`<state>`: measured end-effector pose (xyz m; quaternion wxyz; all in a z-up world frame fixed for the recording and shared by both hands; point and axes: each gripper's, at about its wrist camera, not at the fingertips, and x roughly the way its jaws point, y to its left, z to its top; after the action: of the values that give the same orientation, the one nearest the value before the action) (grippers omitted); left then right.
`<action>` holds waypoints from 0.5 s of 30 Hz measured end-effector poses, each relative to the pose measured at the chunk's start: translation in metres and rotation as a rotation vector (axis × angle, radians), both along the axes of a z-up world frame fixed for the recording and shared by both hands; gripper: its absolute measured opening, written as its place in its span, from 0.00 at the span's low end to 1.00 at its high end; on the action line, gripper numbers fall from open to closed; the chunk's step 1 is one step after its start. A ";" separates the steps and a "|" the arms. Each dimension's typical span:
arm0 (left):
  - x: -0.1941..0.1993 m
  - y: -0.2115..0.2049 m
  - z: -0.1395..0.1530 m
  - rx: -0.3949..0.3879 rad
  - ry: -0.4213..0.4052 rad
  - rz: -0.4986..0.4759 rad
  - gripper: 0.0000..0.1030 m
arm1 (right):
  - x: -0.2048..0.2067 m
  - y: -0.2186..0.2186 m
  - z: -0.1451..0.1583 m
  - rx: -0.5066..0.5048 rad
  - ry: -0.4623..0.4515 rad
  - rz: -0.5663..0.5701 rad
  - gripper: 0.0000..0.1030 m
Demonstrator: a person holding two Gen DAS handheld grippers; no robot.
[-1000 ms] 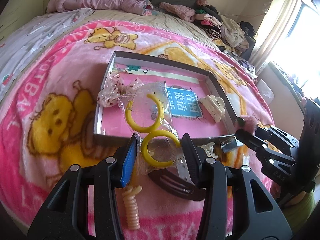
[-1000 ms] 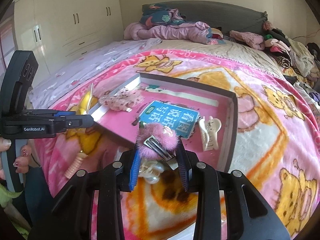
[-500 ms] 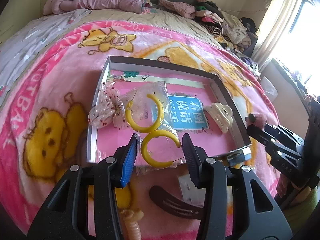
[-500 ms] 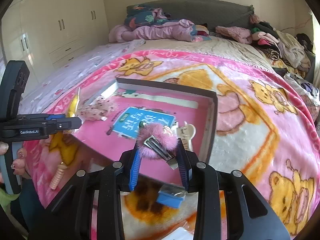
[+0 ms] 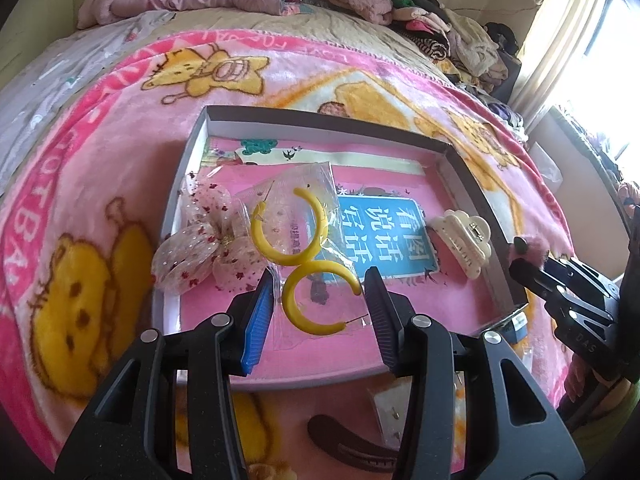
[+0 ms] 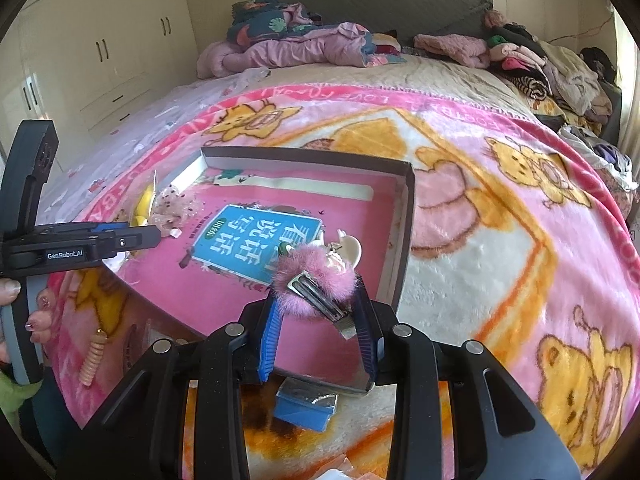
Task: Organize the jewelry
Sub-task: 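Carry the earring bag with the left gripper while the right gripper carries the pom-pom clip over the tray, then release the earring bag from the left gripper while the right gripper releases the pom-pom clip into the tray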
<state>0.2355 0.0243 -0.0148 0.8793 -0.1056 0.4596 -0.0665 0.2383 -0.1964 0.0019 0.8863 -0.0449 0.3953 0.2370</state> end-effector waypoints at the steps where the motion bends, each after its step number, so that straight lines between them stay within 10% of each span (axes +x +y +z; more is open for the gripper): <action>1: 0.002 -0.001 -0.001 0.002 0.002 -0.003 0.35 | 0.001 0.000 -0.001 -0.002 0.004 -0.002 0.31; 15: 0.015 0.000 -0.015 0.017 0.022 -0.008 0.37 | 0.008 0.010 -0.011 -0.003 0.047 0.018 0.31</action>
<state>0.2501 0.0240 -0.0298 0.8748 -0.0972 0.4702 -0.0649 0.2464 -0.1868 -0.0093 0.8747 -0.0441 0.4158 0.2451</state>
